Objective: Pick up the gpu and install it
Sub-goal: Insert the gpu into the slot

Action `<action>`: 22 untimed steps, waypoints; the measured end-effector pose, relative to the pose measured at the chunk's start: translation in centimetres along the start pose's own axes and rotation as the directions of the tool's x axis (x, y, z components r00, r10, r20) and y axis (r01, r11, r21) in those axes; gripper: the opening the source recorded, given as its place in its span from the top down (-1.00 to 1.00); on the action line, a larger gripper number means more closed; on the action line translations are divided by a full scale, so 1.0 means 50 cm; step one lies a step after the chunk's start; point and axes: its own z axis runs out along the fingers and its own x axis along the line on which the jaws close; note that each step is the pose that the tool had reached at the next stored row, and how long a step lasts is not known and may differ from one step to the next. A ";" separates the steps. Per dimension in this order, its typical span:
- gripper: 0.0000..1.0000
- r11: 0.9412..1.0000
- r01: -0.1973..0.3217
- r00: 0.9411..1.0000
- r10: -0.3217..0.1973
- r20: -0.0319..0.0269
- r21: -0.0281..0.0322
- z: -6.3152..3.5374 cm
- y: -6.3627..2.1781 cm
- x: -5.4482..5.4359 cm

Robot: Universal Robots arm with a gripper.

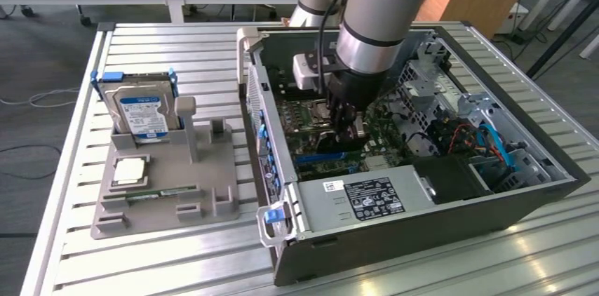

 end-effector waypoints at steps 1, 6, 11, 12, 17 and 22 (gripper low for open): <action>0.46 1.000 0.000 1.000 0.000 0.000 0.003 0.000 0.000 0.000; 0.46 1.000 0.002 1.000 -0.002 0.000 0.011 0.000 0.002 0.000; 0.46 1.000 0.001 1.000 -0.001 0.000 0.012 0.000 0.009 0.000; 0.46 1.000 0.002 1.000 -0.002 0.000 0.012 0.000 0.009 0.000; 0.46 1.000 0.001 1.000 -0.001 0.000 0.014 0.000 0.010 0.000; 0.46 1.000 0.002 1.000 -0.002 0.001 0.016 0.000 0.011 0.000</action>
